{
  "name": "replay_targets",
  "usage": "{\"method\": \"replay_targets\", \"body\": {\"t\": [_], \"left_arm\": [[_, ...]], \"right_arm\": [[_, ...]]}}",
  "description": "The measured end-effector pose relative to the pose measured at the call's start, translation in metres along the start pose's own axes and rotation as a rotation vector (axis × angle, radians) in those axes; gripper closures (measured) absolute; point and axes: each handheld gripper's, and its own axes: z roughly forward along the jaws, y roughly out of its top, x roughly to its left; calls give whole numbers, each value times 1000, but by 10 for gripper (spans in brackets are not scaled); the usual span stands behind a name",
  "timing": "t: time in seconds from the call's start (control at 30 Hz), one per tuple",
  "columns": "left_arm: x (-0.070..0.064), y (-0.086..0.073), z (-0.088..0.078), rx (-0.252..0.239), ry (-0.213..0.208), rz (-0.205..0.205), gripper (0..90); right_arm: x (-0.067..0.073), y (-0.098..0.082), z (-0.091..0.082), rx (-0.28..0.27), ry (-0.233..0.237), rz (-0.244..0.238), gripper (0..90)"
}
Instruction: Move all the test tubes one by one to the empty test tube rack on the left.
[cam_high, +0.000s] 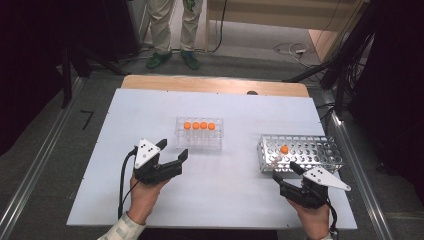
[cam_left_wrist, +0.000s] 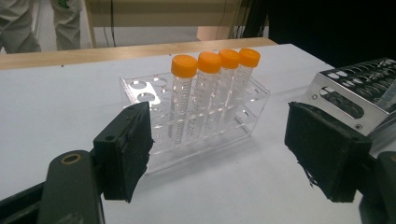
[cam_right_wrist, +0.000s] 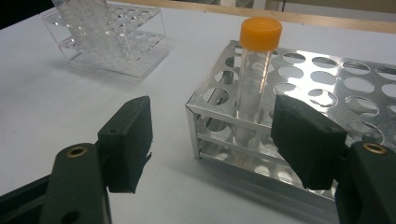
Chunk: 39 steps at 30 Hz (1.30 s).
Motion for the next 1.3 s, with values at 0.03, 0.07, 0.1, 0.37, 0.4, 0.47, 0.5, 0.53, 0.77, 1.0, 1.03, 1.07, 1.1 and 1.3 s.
{"method": "replay_targets", "body": {"t": [0.03, 0.07, 0.1, 0.37, 0.4, 0.47, 0.5, 0.53, 0.77, 1.0, 1.03, 1.07, 1.1, 1.3], "left_arm": [[0, 0, 0, 0, 1, -1, 233], [0, 0, 1, 0, 1, 1, 233], [0, 0, 1, 3, 0, 2, 232], [1, -1, 1, 0, 6, 0, 232], [1, -1, 1, -1, 6, -1, 232], [1, -1, 1, 0, 5, -2, 232], [2, -1, 1, 2, 5, -1, 232], [1, -1, 1, 1, 6, 0, 232], [1, -2, 2, 6, 6, 1, 232], [2, -3, 4, 14, 9, 0, 218], [2, -3, 4, 16, 11, 1, 211], [2, -4, 4, 17, 11, -1, 211], [2, -4, 4, 16, 12, -2, 210], [2, -3, 4, 14, 15, -3, 209]], "right_arm": [[0, 0, 0, 1, -1, 0, 279], [-1, 0, 0, 1, -3, -1, 279], [-1, 0, 1, 0, -5, -1, 282], [-7, 5, 10, -18, -55, -8, 319], [-8, 6, 11, -18, -59, -7, 319], [-10, 7, 13, -16, -65, -2, 321], [-11, 7, 14, -16, -70, -2, 323], [-12, 7, 15, -16, -71, 1, 324], [-15, 9, 21, -11, -82, 4, 330], [-18, 10, 27, -15, -87, 2, 369], [-18, 11, 28, -16, -87, 0, 384], [-18, 11, 29, -16, -87, -3, 403], [-18, 11, 29, -16, -84, -6, 418], [-17, 10, 31, -25, -79, -22, 532]]}}
